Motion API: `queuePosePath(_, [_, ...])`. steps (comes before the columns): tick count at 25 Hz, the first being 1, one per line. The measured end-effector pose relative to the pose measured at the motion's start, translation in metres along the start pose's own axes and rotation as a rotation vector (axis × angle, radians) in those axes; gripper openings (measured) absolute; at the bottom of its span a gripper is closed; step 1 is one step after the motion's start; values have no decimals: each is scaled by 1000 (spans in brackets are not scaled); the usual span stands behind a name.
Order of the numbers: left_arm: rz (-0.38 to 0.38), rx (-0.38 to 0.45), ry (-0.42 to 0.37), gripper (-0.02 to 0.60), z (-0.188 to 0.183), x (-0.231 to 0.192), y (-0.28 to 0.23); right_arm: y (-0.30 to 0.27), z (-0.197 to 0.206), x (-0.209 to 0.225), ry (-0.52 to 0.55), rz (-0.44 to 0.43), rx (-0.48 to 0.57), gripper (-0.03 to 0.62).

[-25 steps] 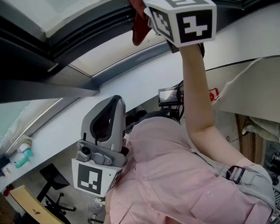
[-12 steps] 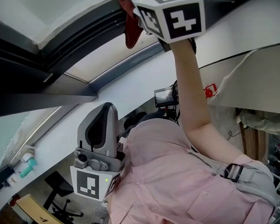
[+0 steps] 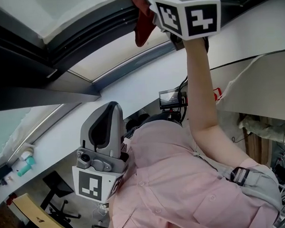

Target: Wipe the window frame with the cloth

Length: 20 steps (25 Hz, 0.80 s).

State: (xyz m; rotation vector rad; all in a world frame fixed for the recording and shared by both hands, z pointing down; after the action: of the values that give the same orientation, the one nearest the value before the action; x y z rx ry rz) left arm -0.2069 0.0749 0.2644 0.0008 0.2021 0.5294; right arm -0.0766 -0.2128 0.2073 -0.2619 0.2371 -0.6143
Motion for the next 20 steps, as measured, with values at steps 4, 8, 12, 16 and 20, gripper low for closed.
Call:
queuePosePath(4, [-7, 2, 5, -2, 1, 2, 0, 1, 1, -1, 5, 4, 4, 64])
queuePosePath(8, [-16, 1, 5, -2, 1, 5, 0, 1, 1, -1, 7, 1, 3, 64])
queuePosePath(12, [-29, 6, 5, -2, 1, 7, -1, 0, 2, -1, 9, -1, 1, 64])
queuePosePath(16, [-36, 3, 8, -2, 3, 11, 0, 0, 1, -1, 16, 2, 5, 64])
queuePosePath(20, [-42, 8, 9, -2, 3, 14, -1, 1, 2, -2, 19, 4, 7, 64])
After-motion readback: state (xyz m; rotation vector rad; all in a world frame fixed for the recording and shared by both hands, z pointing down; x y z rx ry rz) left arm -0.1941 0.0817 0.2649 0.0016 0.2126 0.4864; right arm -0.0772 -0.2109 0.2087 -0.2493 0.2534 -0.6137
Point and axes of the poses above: the fingertips, and each gripper's own axes: y backward along the fingers, x to its right, z out of its underside, the point moved 6 cm from there along y, backward along the fingers, and after that the axes turned 4 degrees about -y, right-handed, at the moved point
